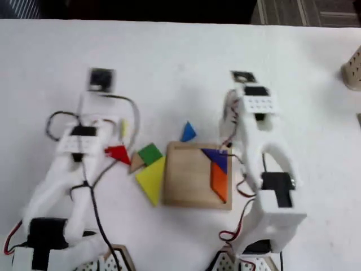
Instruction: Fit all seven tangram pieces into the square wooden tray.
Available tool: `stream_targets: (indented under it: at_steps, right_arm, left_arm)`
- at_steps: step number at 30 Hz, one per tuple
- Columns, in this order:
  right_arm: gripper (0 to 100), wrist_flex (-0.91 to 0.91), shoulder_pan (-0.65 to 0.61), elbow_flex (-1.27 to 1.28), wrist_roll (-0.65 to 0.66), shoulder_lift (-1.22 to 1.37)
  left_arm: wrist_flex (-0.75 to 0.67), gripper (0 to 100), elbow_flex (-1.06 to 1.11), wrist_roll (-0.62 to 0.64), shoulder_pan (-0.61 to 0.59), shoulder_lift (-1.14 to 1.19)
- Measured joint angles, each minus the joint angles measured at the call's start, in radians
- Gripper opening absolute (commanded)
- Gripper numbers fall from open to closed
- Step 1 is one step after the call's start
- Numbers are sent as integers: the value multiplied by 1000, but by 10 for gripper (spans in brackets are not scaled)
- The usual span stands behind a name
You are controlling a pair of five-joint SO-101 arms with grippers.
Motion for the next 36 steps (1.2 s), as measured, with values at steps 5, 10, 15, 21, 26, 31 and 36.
stream_targets:
  at_steps: [5,10,15,21,26,31,36]
  right_arm:
    - [226,-135,218,218,18,-115]
    - [226,-218,321,450,87,-278]
    - [226,-262,400,655,180,-466]
    - [226,-275,460,899,350,-703]
    - [226,-288,460,1023,419,-876]
    - [226,-298,462,1054,427,-945]
    - [226,-299,463,1056,428,-947]
  left_arm:
    - [95,141,-103,-3,169,0]
    - [112,229,-195,-3,298,31]
    - [176,241,-359,41,381,226]
    - [264,244,-617,69,381,523]
    - [341,244,-810,75,381,721]
    - [407,245,-967,75,379,847]
    - [474,245,-1069,75,379,907]
